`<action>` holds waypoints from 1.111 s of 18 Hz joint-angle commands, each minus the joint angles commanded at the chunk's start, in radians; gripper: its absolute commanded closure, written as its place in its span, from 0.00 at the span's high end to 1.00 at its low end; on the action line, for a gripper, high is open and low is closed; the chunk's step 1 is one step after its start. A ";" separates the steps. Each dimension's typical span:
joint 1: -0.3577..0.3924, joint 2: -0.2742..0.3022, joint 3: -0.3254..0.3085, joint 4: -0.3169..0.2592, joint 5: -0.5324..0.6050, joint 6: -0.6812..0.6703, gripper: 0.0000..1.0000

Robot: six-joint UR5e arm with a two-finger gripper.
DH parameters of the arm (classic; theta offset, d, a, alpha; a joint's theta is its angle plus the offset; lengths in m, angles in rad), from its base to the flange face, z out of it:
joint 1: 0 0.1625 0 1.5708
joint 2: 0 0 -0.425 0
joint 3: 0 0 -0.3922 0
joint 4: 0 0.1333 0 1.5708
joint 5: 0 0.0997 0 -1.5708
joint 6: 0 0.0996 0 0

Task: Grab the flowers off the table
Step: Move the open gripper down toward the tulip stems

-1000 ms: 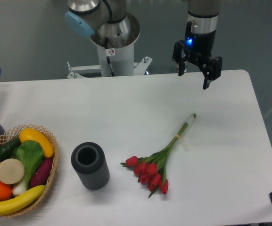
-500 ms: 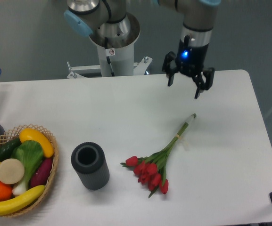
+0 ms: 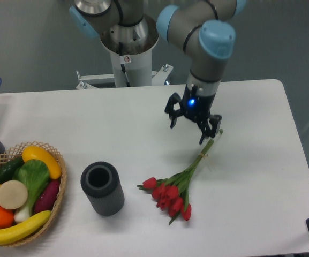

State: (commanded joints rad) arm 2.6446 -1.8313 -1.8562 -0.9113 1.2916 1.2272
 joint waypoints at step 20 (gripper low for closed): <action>-0.026 -0.220 0.065 0.103 0.020 -0.029 1.00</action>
State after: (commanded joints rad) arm 2.6185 -2.0509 -1.7917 -0.8084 1.3115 1.1980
